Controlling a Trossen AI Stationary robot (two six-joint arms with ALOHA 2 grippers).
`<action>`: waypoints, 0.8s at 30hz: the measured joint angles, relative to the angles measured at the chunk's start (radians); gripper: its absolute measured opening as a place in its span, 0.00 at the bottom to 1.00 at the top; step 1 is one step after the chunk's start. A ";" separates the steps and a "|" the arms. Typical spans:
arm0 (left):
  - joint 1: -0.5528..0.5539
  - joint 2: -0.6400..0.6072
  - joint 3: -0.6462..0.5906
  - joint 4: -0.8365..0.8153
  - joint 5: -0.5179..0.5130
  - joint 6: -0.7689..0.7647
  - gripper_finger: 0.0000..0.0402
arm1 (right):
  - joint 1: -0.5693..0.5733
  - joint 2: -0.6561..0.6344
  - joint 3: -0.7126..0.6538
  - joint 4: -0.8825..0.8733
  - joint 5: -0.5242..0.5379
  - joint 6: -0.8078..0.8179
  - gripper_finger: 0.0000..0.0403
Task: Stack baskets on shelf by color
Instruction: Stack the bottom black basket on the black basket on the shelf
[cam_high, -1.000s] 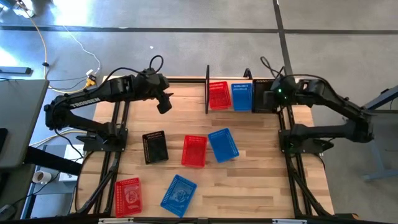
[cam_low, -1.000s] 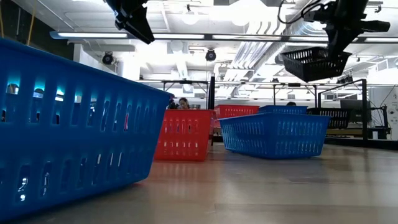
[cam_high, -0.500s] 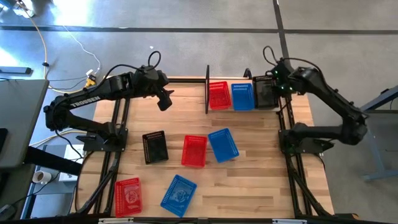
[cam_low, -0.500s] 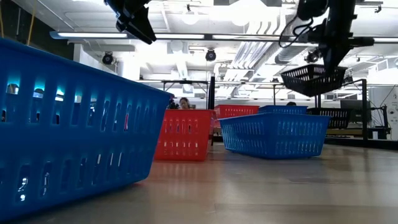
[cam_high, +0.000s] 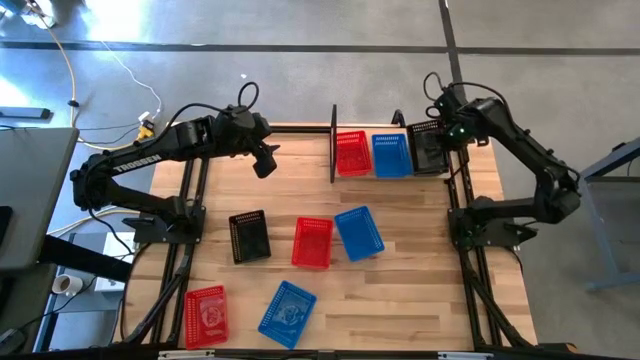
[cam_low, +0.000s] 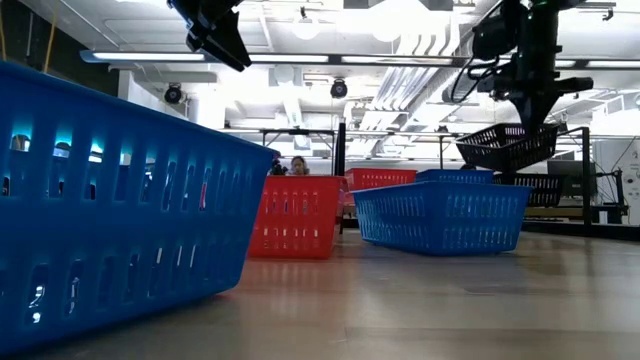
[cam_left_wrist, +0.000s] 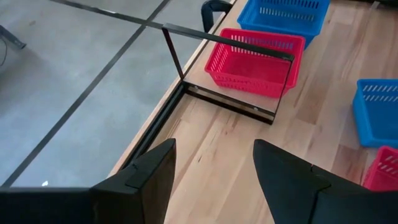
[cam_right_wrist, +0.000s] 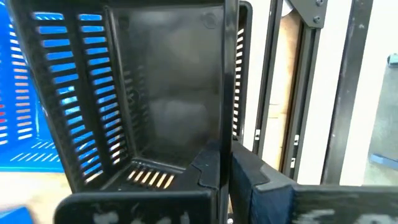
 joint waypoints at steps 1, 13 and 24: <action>0.000 0.000 0.000 0.000 0.000 0.000 0.51 | -0.006 0.006 0.000 0.003 -0.001 -0.006 0.00; 0.000 0.000 0.000 0.000 0.000 0.000 0.51 | -0.050 0.069 0.000 0.006 -0.029 -0.002 0.00; 0.000 0.000 0.000 0.000 -0.001 0.000 0.51 | -0.058 0.071 0.000 0.004 -0.053 -0.008 0.00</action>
